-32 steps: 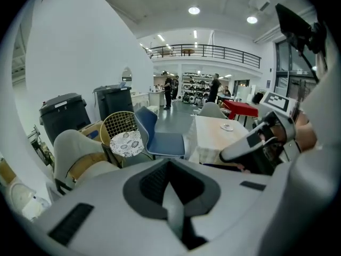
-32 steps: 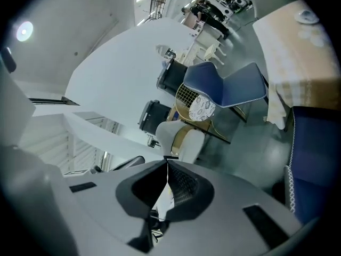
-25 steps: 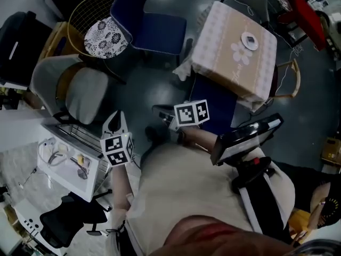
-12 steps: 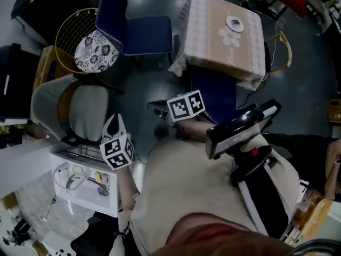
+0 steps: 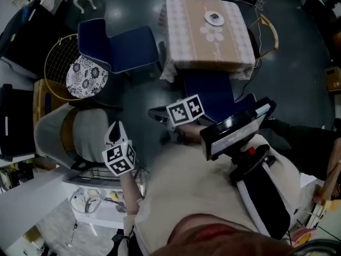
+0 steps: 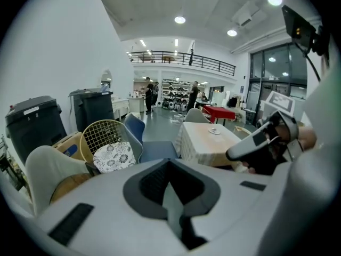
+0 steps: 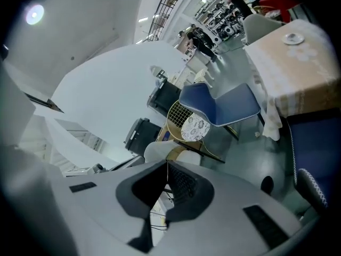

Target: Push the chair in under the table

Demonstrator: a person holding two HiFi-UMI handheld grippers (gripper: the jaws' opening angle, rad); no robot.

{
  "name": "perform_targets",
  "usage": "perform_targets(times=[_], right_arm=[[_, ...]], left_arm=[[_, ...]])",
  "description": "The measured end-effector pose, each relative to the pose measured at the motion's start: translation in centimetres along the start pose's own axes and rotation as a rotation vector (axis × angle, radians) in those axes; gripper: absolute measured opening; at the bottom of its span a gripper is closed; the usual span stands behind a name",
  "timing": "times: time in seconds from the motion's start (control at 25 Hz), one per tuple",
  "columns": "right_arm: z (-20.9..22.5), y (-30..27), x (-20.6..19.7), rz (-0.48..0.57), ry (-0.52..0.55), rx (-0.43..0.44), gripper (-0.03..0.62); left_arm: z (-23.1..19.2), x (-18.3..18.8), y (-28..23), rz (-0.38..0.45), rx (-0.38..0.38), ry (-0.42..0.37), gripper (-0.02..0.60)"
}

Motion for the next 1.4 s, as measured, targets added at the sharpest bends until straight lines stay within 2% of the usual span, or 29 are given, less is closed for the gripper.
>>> perform_targets(times=[0.24, 0.4, 0.6, 0.76, 0.92, 1.24, 1.4], right_arm=[[1.4, 0.4, 4.8, 0.055, -0.023, 0.03, 0.012], [3.2, -0.1, 8.8, 0.117, -0.004, 0.038, 0.012], [4.5, -1.0, 10.3, 0.111, -0.062, 0.052, 0.012], [5.6, -0.7, 11.6, 0.116, -0.076, 0.042, 0.012], [6.4, -0.2, 12.7, 0.127, -0.085, 0.036, 0.012], [8.4, 1.9, 13.6, 0.231, -0.144, -0.009, 0.012], [9.4, 3.1, 14.2, 0.281, -0.173, -0.008, 0.011]], left_arm=[[1.5, 3.9, -3.9, -0.053, -0.043, -0.064, 0.008], [1.8, 7.8, -7.9, -0.013, -0.062, -0.134, 0.008], [2.3, 9.3, -10.1, -0.046, -0.082, -0.174, 0.008], [2.6, 9.5, -11.8, -0.09, -0.092, -0.181, 0.008], [2.9, 10.3, -13.2, -0.097, -0.105, -0.19, 0.008], [4.0, 12.2, -16.6, -0.103, -0.175, -0.271, 0.008], [5.0, 13.8, -18.9, -0.092, -0.235, -0.322, 0.008]])
Point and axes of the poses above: the fingertips, and each gripper's own axes: y backward along the fingers, z to its right, x out of its top, the point moved 10 cm from there along y, backward along the fingers, and after that the axes turned 1 degree about x, right-handed, at the moved point
